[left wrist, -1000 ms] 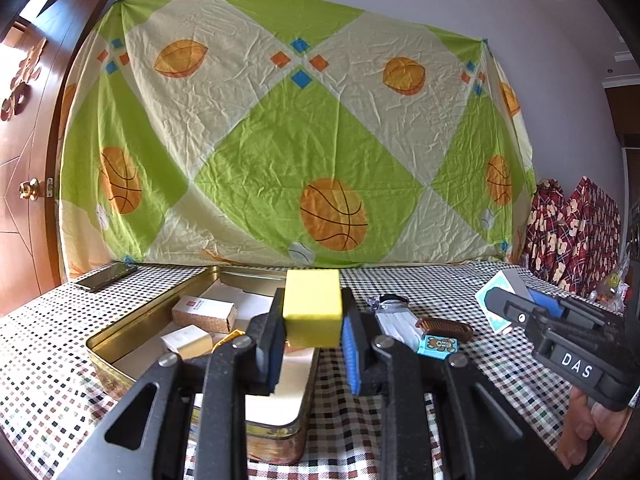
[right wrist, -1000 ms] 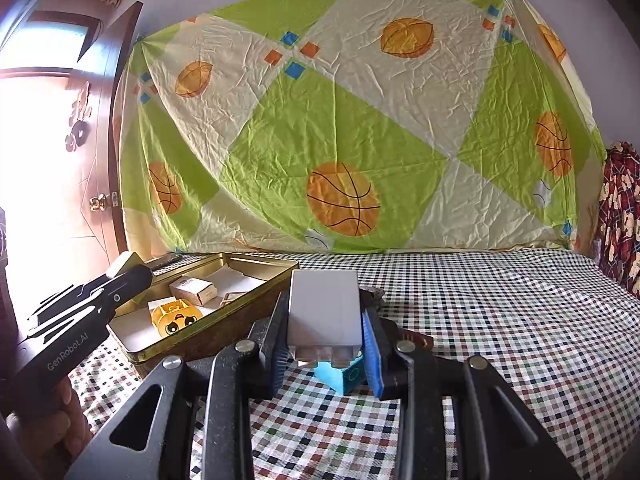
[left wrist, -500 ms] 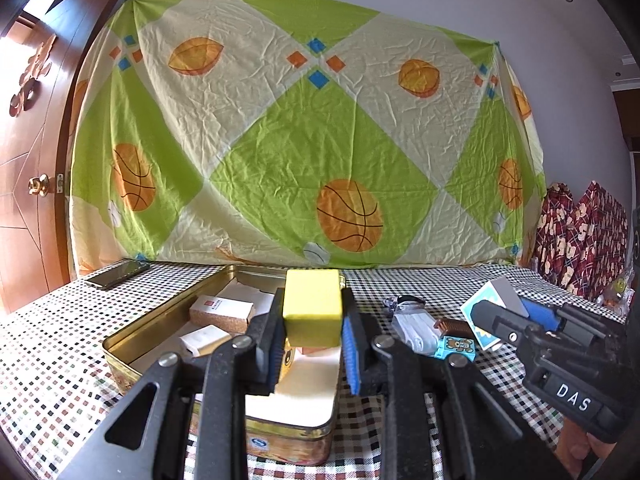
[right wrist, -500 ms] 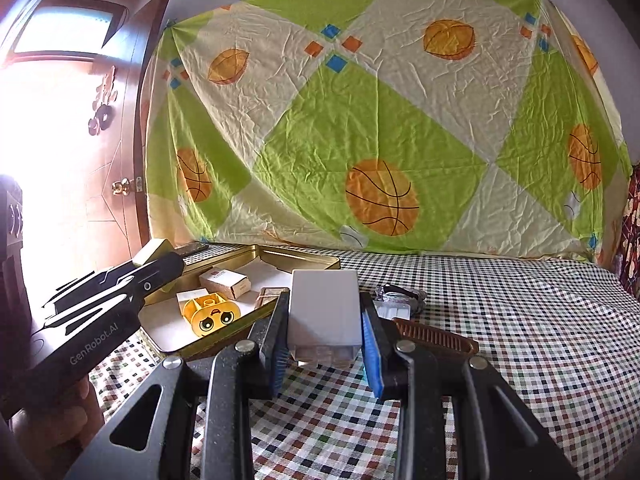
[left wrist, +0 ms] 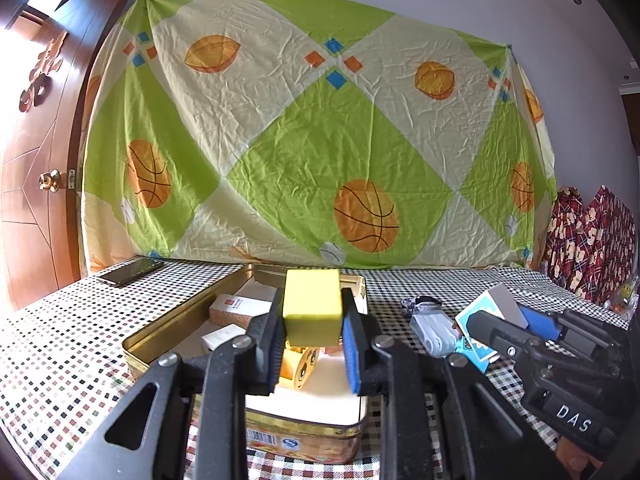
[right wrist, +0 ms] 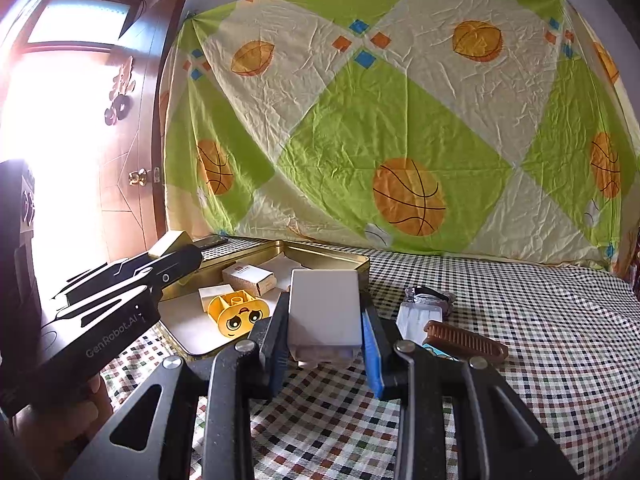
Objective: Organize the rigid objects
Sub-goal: 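Release the yellow cube into the tin with the left tool while the right tool releases the brick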
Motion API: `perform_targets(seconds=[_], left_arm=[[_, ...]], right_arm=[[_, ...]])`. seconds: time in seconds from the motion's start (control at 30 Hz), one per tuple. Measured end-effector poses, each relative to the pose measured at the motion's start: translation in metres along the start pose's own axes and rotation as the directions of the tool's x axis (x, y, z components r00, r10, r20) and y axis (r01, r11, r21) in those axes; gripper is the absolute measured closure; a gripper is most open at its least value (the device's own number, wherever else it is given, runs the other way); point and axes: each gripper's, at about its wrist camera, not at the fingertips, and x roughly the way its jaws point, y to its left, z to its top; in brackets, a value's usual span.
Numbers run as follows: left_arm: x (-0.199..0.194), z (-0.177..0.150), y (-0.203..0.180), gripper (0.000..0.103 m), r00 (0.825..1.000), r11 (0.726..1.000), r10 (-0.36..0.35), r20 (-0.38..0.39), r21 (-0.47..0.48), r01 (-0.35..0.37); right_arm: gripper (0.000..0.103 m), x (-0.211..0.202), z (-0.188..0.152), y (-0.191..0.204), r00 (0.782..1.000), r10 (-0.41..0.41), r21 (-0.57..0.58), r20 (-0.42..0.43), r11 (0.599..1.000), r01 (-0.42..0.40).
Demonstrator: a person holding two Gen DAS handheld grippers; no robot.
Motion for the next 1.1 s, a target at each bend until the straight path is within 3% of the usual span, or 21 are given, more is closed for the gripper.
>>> perform_targets(seconds=[0.63, 1.1], left_arm=[[-0.004, 0.001, 0.029, 0.080, 0.999, 0.998, 0.052, 0.003, -0.030, -0.052], [0.008, 0.000, 0.046, 0.080, 0.995, 0.996, 0.076, -0.066, -0.042, -0.079]], right_arm=[[0.069, 0.017, 0.005, 0.022, 0.997, 0.066, -0.003, -0.042, 0.998, -0.066], [0.069, 0.033, 0.009, 0.031, 0.989, 0.099, 0.007, -0.114, 0.995, -0.099]])
